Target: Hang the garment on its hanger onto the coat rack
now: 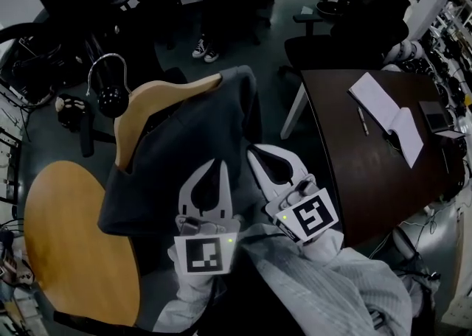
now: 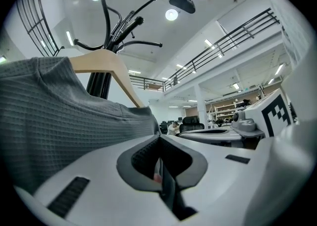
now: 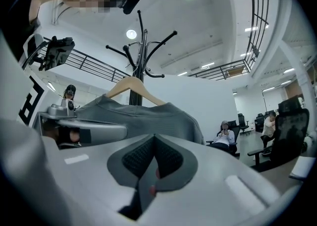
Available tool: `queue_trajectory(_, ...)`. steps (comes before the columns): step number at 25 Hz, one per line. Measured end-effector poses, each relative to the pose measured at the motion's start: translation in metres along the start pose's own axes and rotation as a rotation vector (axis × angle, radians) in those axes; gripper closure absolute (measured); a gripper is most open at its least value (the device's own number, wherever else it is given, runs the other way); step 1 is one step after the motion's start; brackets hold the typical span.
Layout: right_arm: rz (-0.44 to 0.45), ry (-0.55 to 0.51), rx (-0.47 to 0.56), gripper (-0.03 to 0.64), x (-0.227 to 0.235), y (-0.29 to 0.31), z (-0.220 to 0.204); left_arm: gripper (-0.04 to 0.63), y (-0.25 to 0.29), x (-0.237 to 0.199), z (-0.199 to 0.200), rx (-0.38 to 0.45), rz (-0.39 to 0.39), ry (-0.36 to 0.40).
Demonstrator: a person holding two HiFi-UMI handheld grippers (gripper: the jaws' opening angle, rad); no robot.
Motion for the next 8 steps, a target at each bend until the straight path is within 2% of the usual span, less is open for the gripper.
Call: queue_trajectory(8,-0.001,0.001,0.009,0.617,-0.0006,-0.0035,0.0033,0.591,-0.0016,0.0032,0.0044,0.008,-0.008,0.018)
Point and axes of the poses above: the fingertips, and each gripper's own axes: y forward along the fingers, x to its right, z out of its top, the point moved 7 cm from there along -y, backward along the fingers, and after that the axes turned 8 degrees about -y, right-handed, at the moved point
